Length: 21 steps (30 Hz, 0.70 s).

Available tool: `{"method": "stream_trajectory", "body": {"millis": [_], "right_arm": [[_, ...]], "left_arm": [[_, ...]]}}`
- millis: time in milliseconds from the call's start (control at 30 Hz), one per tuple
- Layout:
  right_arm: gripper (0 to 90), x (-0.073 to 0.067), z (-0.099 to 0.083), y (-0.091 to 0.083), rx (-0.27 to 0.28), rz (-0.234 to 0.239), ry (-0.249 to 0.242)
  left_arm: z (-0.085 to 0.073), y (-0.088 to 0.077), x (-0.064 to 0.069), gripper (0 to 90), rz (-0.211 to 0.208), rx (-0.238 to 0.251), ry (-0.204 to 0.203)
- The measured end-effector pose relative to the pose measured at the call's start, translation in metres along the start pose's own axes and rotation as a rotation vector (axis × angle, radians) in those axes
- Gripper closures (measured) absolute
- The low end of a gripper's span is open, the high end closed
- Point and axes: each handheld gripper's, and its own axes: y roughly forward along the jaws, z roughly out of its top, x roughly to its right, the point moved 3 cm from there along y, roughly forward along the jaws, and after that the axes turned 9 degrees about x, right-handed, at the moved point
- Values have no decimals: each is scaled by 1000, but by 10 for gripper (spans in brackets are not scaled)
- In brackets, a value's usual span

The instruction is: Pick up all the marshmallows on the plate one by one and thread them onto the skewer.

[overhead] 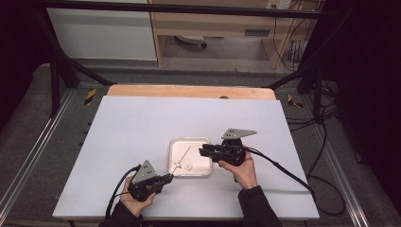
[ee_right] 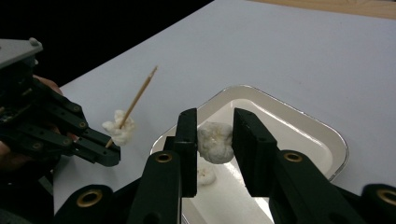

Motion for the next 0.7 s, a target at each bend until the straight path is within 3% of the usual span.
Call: {"method": "stream_trajectory", "body": {"millis": [333,700], "right_arm": [[720,-6,14,-14,92,72,66],[723,-9,21,-12,158,125,157]], "left_arm": [[0,1,2,880,-8,-6,14],[0,2,4,880,-16,-3,22]]}}
